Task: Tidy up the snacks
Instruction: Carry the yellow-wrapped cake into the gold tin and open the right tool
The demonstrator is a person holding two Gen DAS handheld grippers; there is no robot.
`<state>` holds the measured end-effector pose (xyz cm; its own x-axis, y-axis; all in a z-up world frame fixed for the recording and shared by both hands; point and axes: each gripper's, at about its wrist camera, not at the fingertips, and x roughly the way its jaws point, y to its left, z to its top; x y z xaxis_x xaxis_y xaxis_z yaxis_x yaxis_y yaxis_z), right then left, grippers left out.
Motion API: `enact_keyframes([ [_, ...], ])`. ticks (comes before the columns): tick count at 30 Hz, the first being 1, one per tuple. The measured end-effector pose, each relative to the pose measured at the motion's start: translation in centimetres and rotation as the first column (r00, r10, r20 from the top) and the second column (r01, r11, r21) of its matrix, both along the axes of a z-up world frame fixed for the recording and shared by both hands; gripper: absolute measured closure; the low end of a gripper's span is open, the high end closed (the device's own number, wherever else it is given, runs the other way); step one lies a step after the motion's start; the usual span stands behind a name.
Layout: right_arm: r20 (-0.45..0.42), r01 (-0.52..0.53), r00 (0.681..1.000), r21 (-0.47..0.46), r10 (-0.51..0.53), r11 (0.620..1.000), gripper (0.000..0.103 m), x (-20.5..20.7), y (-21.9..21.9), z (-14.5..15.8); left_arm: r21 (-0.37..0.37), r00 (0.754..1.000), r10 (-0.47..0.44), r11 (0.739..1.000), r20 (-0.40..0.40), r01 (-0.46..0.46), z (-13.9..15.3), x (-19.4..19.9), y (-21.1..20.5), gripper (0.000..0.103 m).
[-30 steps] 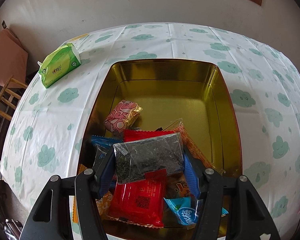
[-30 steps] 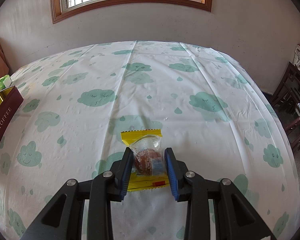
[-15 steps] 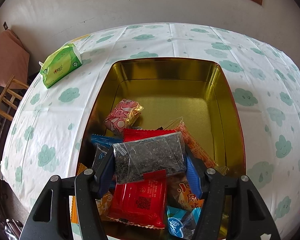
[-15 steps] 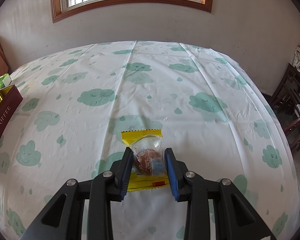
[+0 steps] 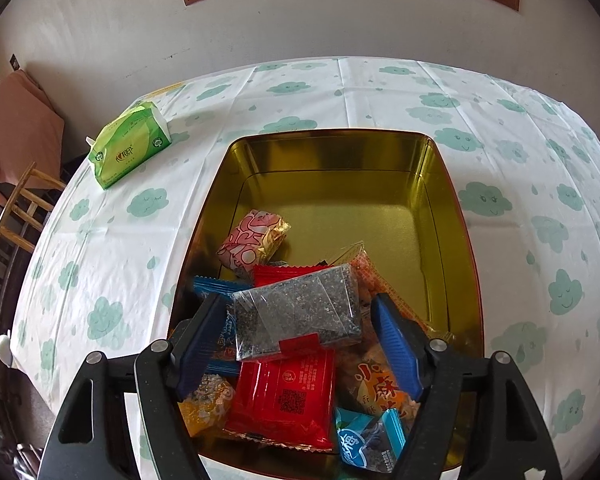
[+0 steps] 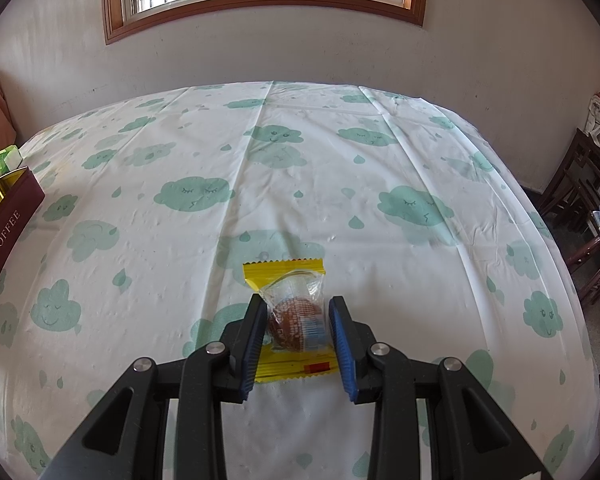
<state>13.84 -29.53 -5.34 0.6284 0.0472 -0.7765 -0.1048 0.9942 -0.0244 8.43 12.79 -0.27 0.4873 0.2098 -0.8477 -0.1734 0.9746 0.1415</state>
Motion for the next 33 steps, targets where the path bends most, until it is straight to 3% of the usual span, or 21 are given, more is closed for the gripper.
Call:
enact_keyframes([
  [9, 0.001, 0.000, 1.000, -0.005, 0.000, 1.000, 0.069, 0.0, 0.1, 0.0, 0.007, 0.998, 0.006, 1.000, 0.056, -0.006, 1.8, -1.3, -0.5, 0.027],
  [12, 0.001, 0.000, 1.000, -0.008, 0.000, 1.000, 0.069, 0.0, -0.2, 0.1, 0.015, 0.997, 0.005, 1.000, 0.077, -0.006, 2.4, -1.9, -0.7, 0.018],
  [16, 0.001, 0.000, 1.000, -0.011, 0.000, 1.000, 0.069, 0.0, 0.0, 0.1, 0.035, 0.995, 0.002, 0.999, 0.102, -0.005, 3.0, -2.7, -0.9, 0.016],
  [33, -0.011, 0.030, 0.999, 0.009, -0.030, 1.000, 0.075, 0.0, 0.0, 0.2, 0.011, 0.991, 0.063, 0.998, 0.115, -0.065, 3.2, -6.3, 0.2, 0.015],
])
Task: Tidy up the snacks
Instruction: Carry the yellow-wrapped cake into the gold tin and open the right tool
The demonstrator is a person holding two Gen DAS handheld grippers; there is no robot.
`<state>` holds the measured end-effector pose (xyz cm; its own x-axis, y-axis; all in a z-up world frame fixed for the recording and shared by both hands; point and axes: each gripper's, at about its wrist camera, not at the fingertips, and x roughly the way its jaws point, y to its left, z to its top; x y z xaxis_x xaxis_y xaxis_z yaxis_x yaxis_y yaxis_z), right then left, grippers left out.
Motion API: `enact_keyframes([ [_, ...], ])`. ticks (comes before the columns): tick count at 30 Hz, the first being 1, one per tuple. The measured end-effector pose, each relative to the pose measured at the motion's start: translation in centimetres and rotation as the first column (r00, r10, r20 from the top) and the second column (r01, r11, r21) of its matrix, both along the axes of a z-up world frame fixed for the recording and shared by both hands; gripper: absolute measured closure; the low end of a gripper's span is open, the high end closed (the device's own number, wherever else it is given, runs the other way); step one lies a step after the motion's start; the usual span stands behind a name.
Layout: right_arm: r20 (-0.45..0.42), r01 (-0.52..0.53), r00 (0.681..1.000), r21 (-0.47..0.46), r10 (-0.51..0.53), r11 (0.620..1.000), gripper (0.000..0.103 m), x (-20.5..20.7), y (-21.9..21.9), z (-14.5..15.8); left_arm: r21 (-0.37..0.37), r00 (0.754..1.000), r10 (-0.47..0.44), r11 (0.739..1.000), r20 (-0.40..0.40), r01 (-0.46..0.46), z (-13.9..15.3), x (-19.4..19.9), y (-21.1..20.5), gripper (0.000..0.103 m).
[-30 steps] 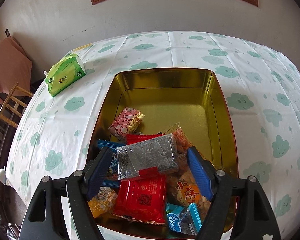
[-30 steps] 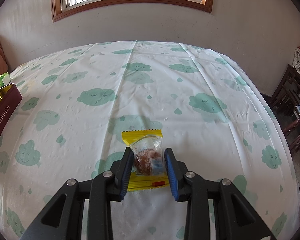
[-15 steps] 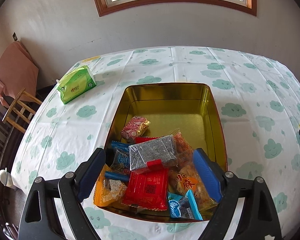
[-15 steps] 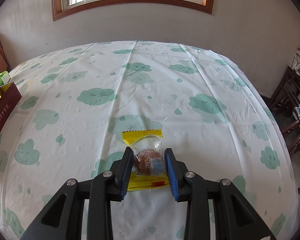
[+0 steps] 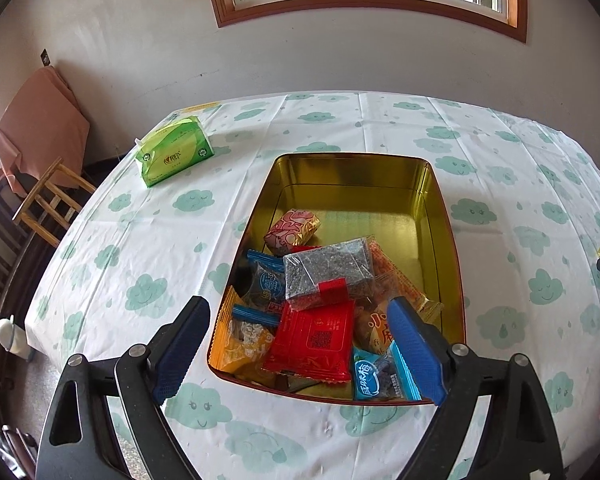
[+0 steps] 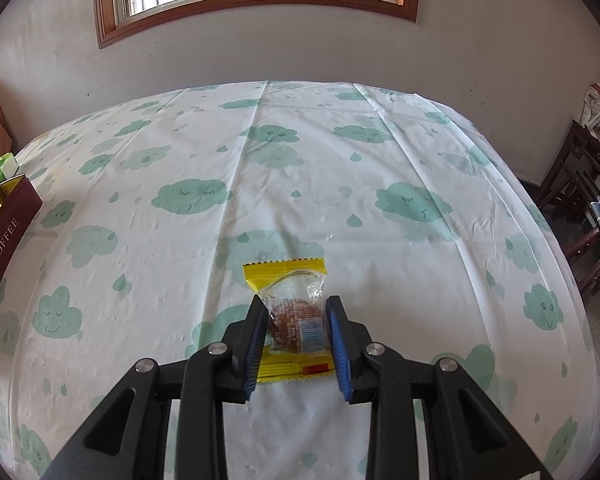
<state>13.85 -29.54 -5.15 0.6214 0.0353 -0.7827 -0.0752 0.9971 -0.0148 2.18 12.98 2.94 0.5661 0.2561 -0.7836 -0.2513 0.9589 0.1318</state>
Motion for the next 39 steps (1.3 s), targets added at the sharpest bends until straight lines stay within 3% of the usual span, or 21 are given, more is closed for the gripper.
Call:
enact_keyframes([
  [7, -0.012, 0.028, 1.000, 0.004, -0.028, 1.000, 0.076, -0.4, 0.8, 0.4, -0.013, 1.000, 0.021, 1.000, -0.003, -0.021, -0.3, -0.8, 1.1, 0.014],
  [14, 0.004, -0.014, 1.000, 0.022, 0.014, 1.000, 0.076, -1.6, 3.3, 2.0, -0.035, 0.999, 0.048, 0.998, -0.001, -0.048, -0.6, -1.7, 2.1, 0.014],
  [27, 0.041, -0.230, 0.973, 0.039, 0.229, 0.972, 0.076, -3.9, 13.4, 4.3, -0.050, 0.996, 0.090, 0.995, 0.000, -0.090, -0.8, -3.1, 3.8, 0.008],
  [39, 0.073, -0.407, 0.913, 0.073, 0.402, 0.910, 0.077, -6.1, 22.1, 6.7, -0.060, 0.991, 0.135, 0.989, -0.002, -0.135, -1.2, -4.0, 5.9, 0.006],
])
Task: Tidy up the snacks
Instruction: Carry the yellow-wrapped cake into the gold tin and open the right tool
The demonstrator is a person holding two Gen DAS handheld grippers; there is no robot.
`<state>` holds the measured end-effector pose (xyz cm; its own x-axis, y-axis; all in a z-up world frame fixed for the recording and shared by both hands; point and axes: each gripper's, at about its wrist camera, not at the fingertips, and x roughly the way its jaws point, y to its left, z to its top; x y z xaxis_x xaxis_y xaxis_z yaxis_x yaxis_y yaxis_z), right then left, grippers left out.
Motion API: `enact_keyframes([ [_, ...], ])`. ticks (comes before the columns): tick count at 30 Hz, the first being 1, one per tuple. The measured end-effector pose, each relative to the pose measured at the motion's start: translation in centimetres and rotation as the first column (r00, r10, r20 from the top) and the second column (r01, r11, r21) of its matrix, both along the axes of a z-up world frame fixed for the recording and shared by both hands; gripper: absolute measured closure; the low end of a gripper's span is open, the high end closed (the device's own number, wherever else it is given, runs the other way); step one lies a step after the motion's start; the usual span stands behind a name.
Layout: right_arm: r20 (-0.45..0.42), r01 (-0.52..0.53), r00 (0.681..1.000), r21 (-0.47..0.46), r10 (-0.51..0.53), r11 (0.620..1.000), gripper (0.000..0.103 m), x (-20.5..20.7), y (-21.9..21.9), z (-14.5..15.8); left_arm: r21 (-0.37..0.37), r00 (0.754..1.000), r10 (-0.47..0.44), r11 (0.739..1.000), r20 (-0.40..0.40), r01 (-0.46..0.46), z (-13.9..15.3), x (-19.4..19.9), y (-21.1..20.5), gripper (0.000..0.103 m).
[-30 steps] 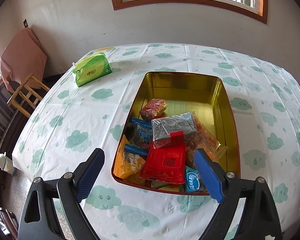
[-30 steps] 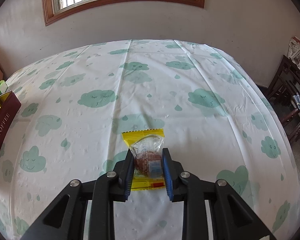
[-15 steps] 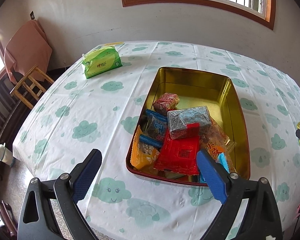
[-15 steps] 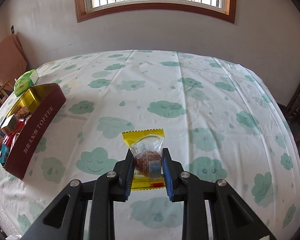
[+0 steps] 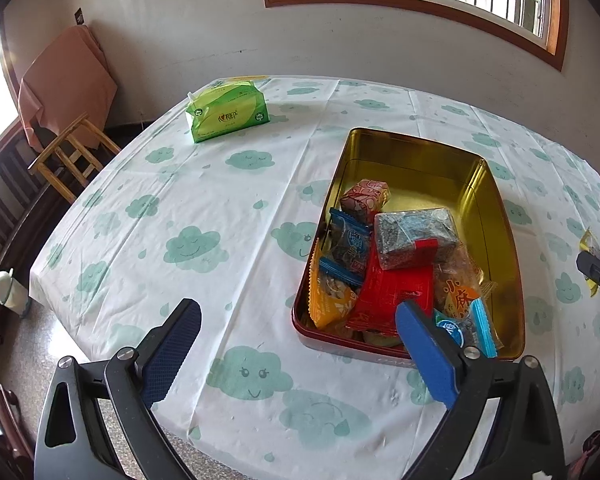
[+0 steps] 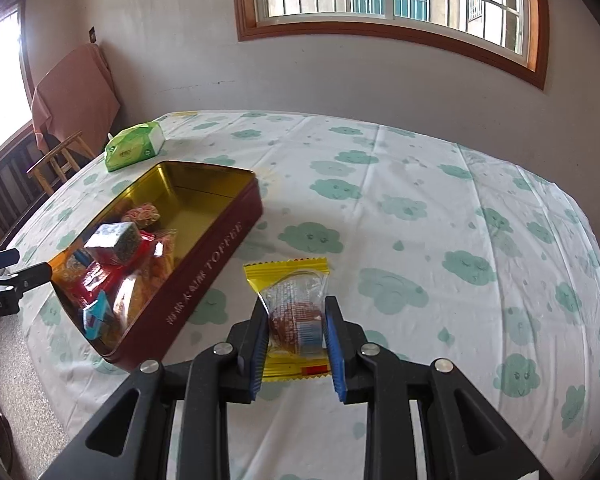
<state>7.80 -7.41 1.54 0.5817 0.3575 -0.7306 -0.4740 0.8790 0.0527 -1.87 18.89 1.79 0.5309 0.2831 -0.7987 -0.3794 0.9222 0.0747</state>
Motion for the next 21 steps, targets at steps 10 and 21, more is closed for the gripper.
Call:
enact_keyframes([
  [10, -0.011, -0.105, 0.994, 0.019, 0.105, 0.994, 0.077, -0.7, 5.7, 0.6, -0.007, 0.998, 0.058, 0.998, -0.006, -0.058, -0.4, -1.0, 2.3, 0.006],
  [21, -0.029, -0.174, 0.984, 0.017, 0.175, 0.985, 0.077, -0.8, 10.1, 0.3, -0.010, 0.994, 0.106, 0.994, -0.011, -0.106, -0.6, -2.1, 4.5, 0.006],
])
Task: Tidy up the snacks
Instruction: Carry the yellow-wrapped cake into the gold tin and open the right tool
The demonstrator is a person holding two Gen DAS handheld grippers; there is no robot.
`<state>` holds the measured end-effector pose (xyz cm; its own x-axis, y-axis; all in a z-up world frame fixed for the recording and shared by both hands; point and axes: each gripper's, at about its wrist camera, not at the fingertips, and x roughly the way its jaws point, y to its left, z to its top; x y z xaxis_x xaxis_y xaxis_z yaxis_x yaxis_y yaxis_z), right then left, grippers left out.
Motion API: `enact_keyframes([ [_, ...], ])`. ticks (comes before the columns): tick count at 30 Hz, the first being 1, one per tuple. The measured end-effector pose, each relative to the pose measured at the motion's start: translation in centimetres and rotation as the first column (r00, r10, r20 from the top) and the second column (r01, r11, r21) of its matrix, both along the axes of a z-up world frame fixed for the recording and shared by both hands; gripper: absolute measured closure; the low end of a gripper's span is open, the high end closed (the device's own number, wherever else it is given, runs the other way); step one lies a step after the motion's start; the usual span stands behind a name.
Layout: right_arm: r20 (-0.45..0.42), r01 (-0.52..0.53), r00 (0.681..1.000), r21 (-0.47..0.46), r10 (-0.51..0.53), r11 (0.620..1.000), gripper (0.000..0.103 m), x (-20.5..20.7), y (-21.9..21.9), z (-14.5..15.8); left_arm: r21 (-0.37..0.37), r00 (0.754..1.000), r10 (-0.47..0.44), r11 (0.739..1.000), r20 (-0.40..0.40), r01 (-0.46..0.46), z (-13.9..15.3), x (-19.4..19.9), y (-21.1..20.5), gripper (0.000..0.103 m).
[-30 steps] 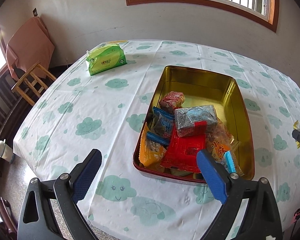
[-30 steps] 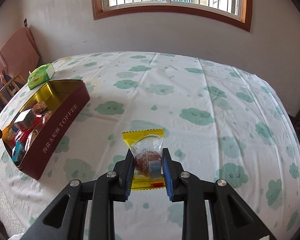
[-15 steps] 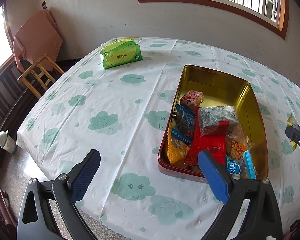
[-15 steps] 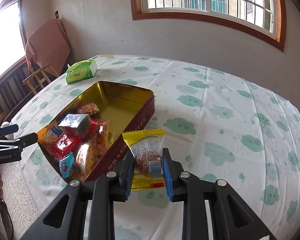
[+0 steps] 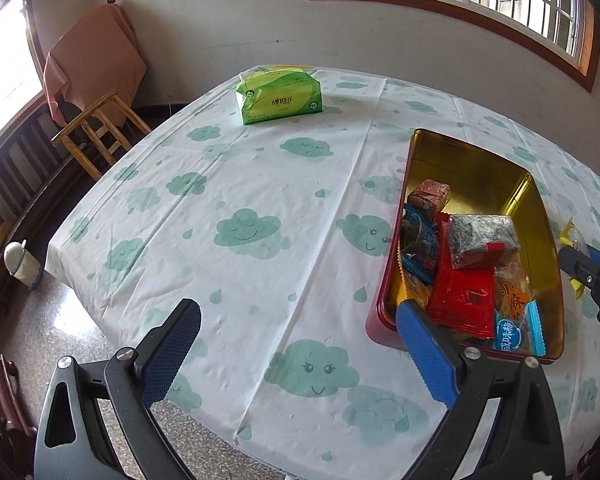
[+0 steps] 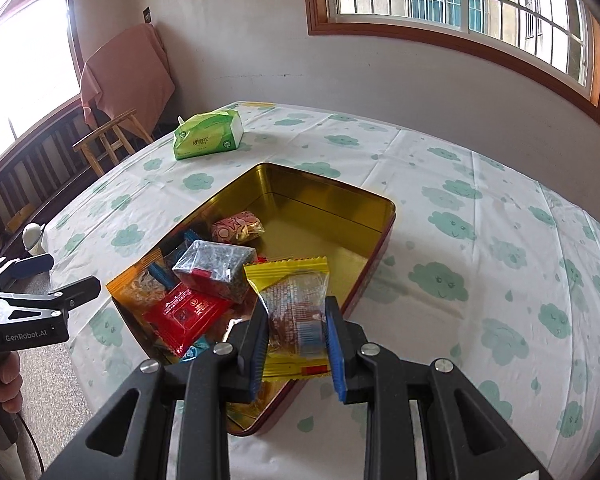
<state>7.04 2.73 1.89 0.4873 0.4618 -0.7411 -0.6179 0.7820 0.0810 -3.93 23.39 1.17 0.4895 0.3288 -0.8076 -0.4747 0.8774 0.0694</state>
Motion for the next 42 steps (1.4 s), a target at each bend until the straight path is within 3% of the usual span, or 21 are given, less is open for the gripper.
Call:
enact_keyframes([
  [13, -0.040, -0.014, 0.999, -0.058, 0.011, 0.998, 0.077, 1.3, 3.3, -2.6, -0.001, 1.000, 0.000, 1.000, -0.006, 0.000, 0.0, -0.2, 0.5, 0.006],
  [27, -0.057, -0.002, 0.998, -0.060, -0.001, 0.998, 0.075, 2.2, 4.7, -3.6, -0.004, 1.000, 0.000, 1.000, -0.018, 0.000, -0.4, -0.2, 0.5, 0.006],
  [32, -0.059, 0.007, 0.998, -0.081, -0.012, 0.997, 0.062, 2.1, 4.9, -4.0, -0.004, 1.000, -0.009, 1.000, -0.025, 0.009, -0.6, -0.1, 0.2, 0.006],
  [33, -0.060, 0.003, 0.998, -0.073, -0.008, 0.997, 0.057, 2.0, 4.8, -4.0, -0.003, 1.000, -0.011, 1.000, -0.026, 0.011, -0.6, -0.1, 0.1, 0.006],
  [34, -0.055, 0.002, 0.998, -0.075, -0.006, 0.997, 0.045, 2.0, 4.8, -3.9, -0.004, 1.000, -0.012, 1.000, -0.027, 0.012, -0.6, -0.1, 0.1, 0.006],
  [35, -0.042, 0.005, 0.999, -0.080, -0.009, 0.997, 0.042, 1.9, 4.8, -3.8, -0.005, 1.000, -0.013, 1.000, -0.028, 0.012, -0.6, -0.1, 0.0, 0.006],
  [42, -0.018, 0.014, 1.000, -0.050, -0.015, 0.999, 0.029, 1.1, 4.0, -2.5, 0.000, 0.999, -0.022, 1.000, -0.027, 0.022, -0.2, -0.1, -0.7, 0.006],
])
